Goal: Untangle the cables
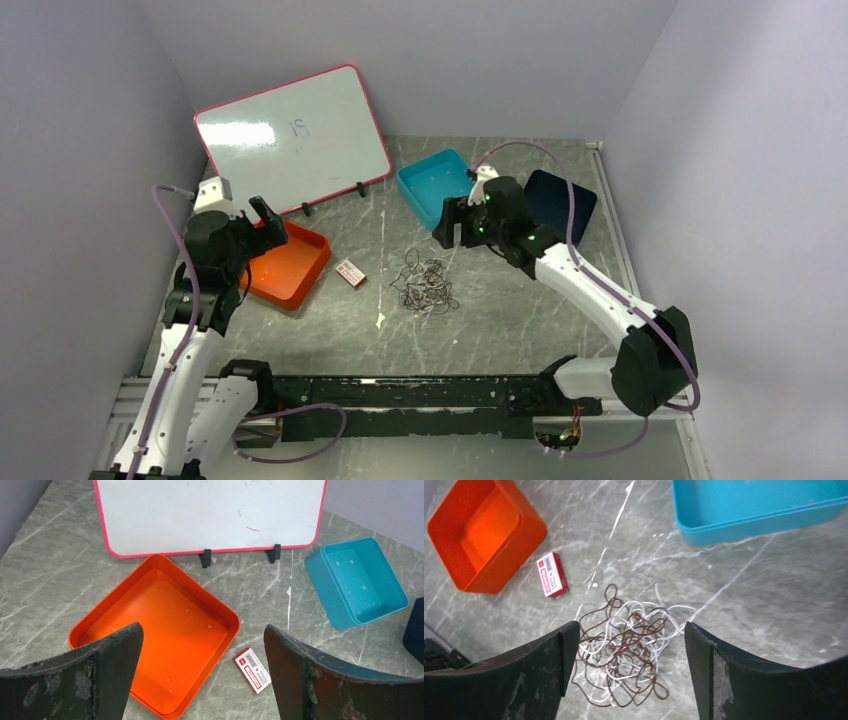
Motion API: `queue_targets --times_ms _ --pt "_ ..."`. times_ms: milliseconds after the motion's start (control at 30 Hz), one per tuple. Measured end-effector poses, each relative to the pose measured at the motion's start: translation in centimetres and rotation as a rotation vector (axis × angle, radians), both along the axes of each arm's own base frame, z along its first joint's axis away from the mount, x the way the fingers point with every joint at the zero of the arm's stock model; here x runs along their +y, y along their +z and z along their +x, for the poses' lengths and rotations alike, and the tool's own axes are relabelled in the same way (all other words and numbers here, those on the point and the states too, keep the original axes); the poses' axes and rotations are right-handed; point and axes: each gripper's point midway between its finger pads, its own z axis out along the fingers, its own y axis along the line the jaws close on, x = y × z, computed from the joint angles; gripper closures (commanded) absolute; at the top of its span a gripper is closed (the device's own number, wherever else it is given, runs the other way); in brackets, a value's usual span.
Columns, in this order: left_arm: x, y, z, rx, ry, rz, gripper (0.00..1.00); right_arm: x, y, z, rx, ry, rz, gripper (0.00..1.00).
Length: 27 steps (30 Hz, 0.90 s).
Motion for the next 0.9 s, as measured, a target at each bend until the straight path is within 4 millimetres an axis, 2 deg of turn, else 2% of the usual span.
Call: queue_targets --times_ms 133,300,400,667,900 --pt "-0.1 0.3 0.1 -0.011 -0.008 -0.006 0.07 2.1 -1.6 -0.8 0.057 0.092 -0.034 0.30" --pt "0.0 0.2 0.1 -0.007 -0.017 0.007 0.07 6.1 -2.7 -1.1 0.096 0.227 -0.122 0.35" --pt "0.2 0.4 0.0 -0.014 -0.018 0.010 0.08 7.4 -3.7 -1.6 0.116 0.278 -0.168 0.39" --pt "0.2 0.9 0.1 -0.037 -0.033 0.006 0.08 7.1 -7.6 -1.4 0.214 0.263 -0.276 0.46" --pt "-0.2 1.2 0.4 -0.051 -0.062 -0.002 0.09 7.3 -9.8 -1.0 0.263 0.251 -0.313 0.55"
